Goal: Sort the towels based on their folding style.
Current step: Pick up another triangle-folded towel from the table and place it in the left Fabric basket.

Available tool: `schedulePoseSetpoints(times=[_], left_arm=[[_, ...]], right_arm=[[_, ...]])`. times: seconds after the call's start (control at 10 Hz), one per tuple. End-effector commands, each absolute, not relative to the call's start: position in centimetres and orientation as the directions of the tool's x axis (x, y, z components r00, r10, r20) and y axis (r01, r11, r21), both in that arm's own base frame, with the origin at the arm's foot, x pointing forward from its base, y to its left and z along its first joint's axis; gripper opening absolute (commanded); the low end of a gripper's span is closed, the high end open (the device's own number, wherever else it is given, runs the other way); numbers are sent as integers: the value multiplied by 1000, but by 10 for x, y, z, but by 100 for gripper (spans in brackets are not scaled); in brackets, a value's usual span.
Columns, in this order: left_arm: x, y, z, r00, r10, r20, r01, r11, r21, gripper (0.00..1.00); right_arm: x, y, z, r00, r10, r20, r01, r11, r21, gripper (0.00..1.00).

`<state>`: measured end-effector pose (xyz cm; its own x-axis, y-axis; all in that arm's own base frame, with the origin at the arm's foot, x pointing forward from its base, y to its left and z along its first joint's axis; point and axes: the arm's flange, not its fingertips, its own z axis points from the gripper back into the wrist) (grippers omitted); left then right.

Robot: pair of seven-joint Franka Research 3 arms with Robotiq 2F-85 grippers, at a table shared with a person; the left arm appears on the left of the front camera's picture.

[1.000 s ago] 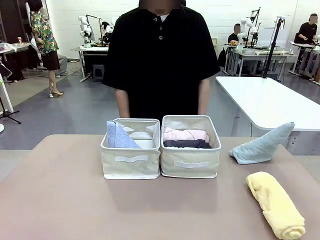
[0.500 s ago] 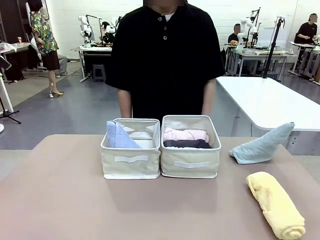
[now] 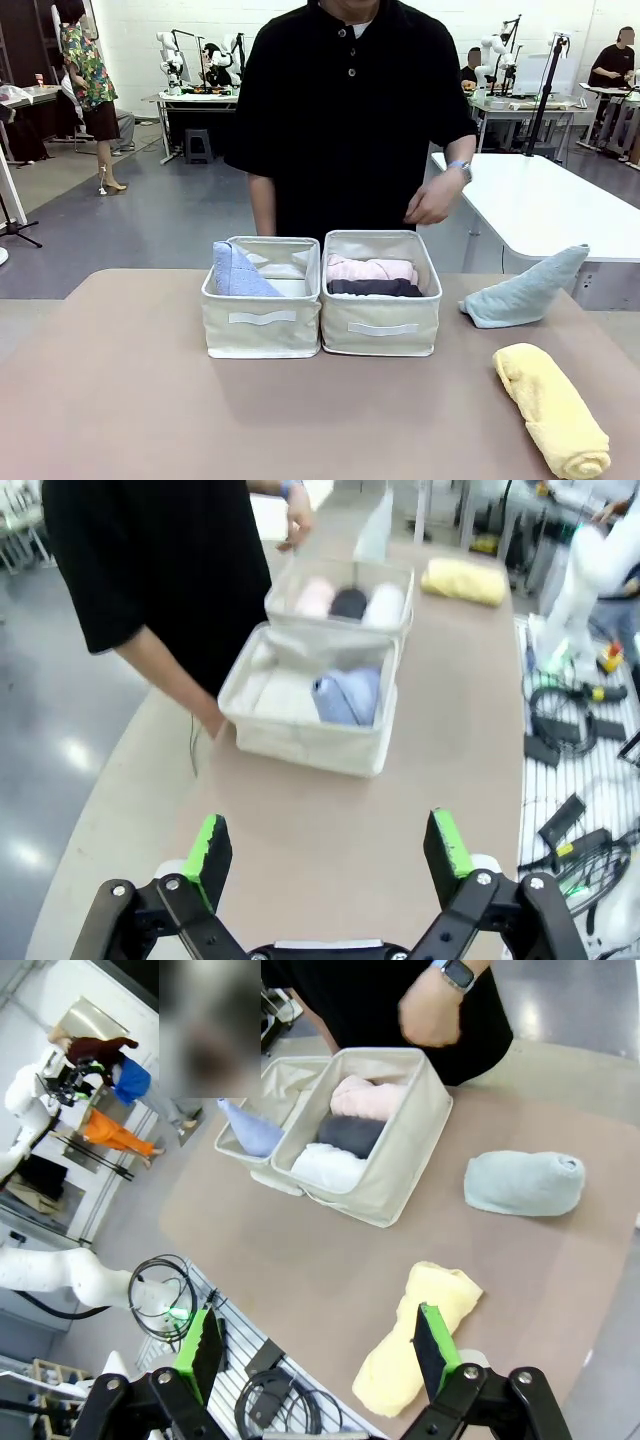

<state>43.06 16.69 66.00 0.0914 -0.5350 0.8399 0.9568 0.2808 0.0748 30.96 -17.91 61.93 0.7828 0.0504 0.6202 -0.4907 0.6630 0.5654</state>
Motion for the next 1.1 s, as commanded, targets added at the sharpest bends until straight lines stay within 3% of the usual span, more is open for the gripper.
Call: schedulePoseSetpoints(times=[0.0,0.1,0.2,0.3,0.6,0.8,1.0], left_arm=[[432,185,655,46,-401,915,970,238,55,100],[427,196,652,41,-374,926,973,225,47,100],[425,207,651,47,-374,926,986,168,18,100],[426,187,651,60,-404,913,963,264,53,100],[426,187,651,60,-404,913,963,264,53,100],[426,187,651,60,-404,913,963,264,53,100],[426,187,651,60,-404,913,963,264,53,100]], right_arm=[[311,-180,620,770,49,637,-511,645,568,100],[310,-179,619,783,50,620,-491,663,565,100],[310,-150,622,806,171,567,-498,714,492,100],[316,-118,624,798,268,540,-518,763,387,100],[339,-40,596,812,479,334,-552,816,171,100],[282,-102,661,824,507,254,-554,814,174,100],[215,-178,703,816,510,272,-565,803,189,100]])
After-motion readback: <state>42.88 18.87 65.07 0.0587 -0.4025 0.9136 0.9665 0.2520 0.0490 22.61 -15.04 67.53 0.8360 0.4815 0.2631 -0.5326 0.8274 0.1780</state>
